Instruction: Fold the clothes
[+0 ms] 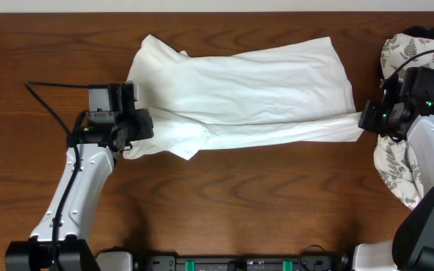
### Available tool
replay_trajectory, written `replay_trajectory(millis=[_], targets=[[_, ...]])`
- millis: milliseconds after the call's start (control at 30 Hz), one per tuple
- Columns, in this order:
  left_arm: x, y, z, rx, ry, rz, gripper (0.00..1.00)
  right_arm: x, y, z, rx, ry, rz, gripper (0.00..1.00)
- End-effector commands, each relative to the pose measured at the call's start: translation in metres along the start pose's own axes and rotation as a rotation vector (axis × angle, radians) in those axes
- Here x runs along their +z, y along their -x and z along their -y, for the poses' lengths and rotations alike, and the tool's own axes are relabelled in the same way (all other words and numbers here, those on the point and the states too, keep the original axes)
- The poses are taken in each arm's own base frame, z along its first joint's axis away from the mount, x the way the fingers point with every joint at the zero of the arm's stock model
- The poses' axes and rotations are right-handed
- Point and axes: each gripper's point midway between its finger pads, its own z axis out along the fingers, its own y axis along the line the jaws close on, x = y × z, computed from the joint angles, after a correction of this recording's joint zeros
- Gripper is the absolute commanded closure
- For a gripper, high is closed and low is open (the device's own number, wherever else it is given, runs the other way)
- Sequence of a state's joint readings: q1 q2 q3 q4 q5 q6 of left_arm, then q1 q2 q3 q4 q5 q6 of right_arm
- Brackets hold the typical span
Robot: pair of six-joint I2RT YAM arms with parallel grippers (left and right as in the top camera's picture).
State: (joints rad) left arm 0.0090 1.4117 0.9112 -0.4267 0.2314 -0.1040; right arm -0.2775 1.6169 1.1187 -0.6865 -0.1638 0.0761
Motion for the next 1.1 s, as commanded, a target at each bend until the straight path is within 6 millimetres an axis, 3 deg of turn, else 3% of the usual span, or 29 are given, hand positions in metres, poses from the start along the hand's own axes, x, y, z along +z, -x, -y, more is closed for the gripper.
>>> replay_trajectory(millis=[0,100,333,467,600,700,1067], targets=[[0.013,-0.009,-0.015,0.022,0.075,-0.045,0.71,0.002,-0.001,0.001,0.017,0.0,-0.005,0.99],[0.025,-0.018,-0.019,0.019,0.082,-0.091,0.59,0.002,-0.001,0.001,0.017,0.0,-0.005,0.99],[0.039,-0.03,-0.023,0.029,0.088,-0.145,0.58,0.002,-0.001,0.001,0.017,0.0,-0.006,0.99],[0.04,-0.028,-0.019,0.028,0.062,-0.14,0.59,0.002,-0.001,0.001,0.017,0.0,-0.005,0.99],[0.041,-0.024,-0.005,0.027,-0.015,-0.123,0.74,0.002,-0.001,0.001,0.017,0.0,-0.005,0.99],[0.041,-0.02,-0.001,0.025,-0.041,-0.112,0.79,0.002,-0.002,0.001,0.017,0.0,-0.006,0.99],[0.041,-0.02,-0.006,0.042,-0.012,-0.111,0.8,0.002,-0.002,0.001,0.017,-0.001,-0.009,0.99]])
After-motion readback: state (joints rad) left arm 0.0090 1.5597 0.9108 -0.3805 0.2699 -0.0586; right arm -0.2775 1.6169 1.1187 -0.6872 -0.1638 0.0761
